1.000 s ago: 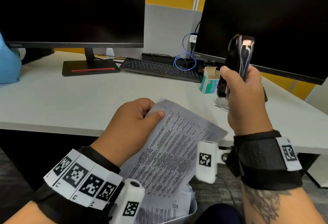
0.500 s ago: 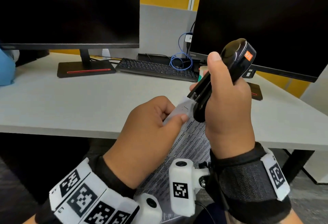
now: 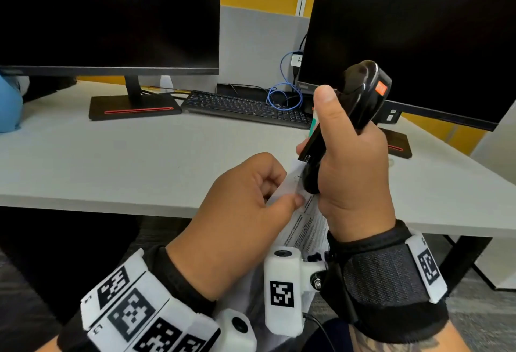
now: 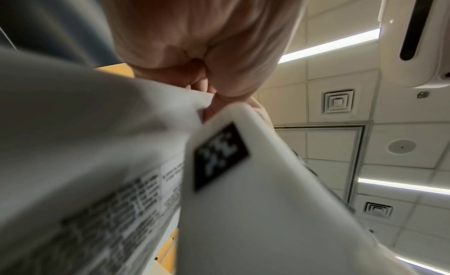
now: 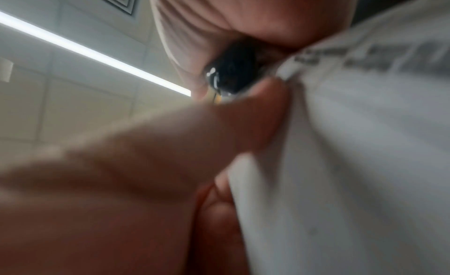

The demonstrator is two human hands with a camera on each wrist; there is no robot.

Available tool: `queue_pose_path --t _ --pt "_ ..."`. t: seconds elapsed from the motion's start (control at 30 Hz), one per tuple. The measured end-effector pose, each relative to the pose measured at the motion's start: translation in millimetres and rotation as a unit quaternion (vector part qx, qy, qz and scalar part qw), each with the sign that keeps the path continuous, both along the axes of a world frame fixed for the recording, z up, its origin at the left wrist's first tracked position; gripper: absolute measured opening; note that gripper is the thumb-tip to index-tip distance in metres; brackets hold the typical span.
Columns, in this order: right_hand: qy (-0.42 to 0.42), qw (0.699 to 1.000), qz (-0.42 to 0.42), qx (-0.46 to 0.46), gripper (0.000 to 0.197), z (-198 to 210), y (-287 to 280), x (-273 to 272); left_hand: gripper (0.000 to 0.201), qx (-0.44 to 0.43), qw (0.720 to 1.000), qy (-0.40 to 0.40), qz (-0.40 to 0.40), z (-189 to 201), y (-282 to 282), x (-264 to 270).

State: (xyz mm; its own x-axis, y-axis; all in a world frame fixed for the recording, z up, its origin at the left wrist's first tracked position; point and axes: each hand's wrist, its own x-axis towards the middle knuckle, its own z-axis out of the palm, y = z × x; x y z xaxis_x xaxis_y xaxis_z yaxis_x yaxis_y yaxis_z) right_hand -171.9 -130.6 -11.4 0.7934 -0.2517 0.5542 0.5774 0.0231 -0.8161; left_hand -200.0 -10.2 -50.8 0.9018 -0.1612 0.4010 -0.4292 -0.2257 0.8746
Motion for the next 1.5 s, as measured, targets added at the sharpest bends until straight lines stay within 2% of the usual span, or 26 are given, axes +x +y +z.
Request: queue_pose_path --t 0.07,0.17,0.2,0.3,0.43,0.63,0.73,0.8,0.97,1.07,1.5 --pt "-0.010 1.000 0.009 0.024 0.025 0 -4 -1 0.012 -0.022 0.999 -0.021 -0.013 -2 5 4" --pt "-0.050 0.998 -0.003 0.047 0.030 -1 -11 -4 0.039 -0.040 0.991 -0.123 0.040 -3 17 8" --pt "-0.066 0.997 -0.012 0.048 0.031 -2 -13 -6 0.041 -0.036 0.985 -0.159 0.055 -2 20 9" --pt "-0.108 0.993 -0.037 0.023 0.033 -9 -17 -10 0.034 -0.036 0.972 -0.216 0.085 -3 28 11" --pt "-0.124 0.991 -0.042 -0.015 0.035 -16 -17 -12 0.031 -0.036 0.965 -0.239 0.098 -4 29 14" --pt "-0.123 0.991 -0.058 -0.019 0.038 -16 -16 -12 0.037 -0.059 0.970 -0.215 0.095 -3 28 12" --pt "-0.098 0.994 -0.052 0.002 0.042 -14 -13 -12 0.022 -0.078 0.984 -0.130 0.089 2 24 10" --pt "-0.077 0.996 -0.044 0.028 0.039 -11 -11 -12 0.011 -0.073 0.990 -0.070 0.094 4 20 9" --pt "0.003 0.998 -0.016 0.057 0.039 1 -5 -8 0.012 -0.112 0.988 -0.014 0.105 6 13 8" --pt "0.030 0.998 -0.009 0.050 0.036 4 -3 -6 0.013 -0.120 0.988 -0.010 0.098 5 10 7" --pt "0.008 0.999 -0.042 0.022 0.042 1 -1 1 0.013 -0.132 0.989 -0.015 0.060 1 6 4"
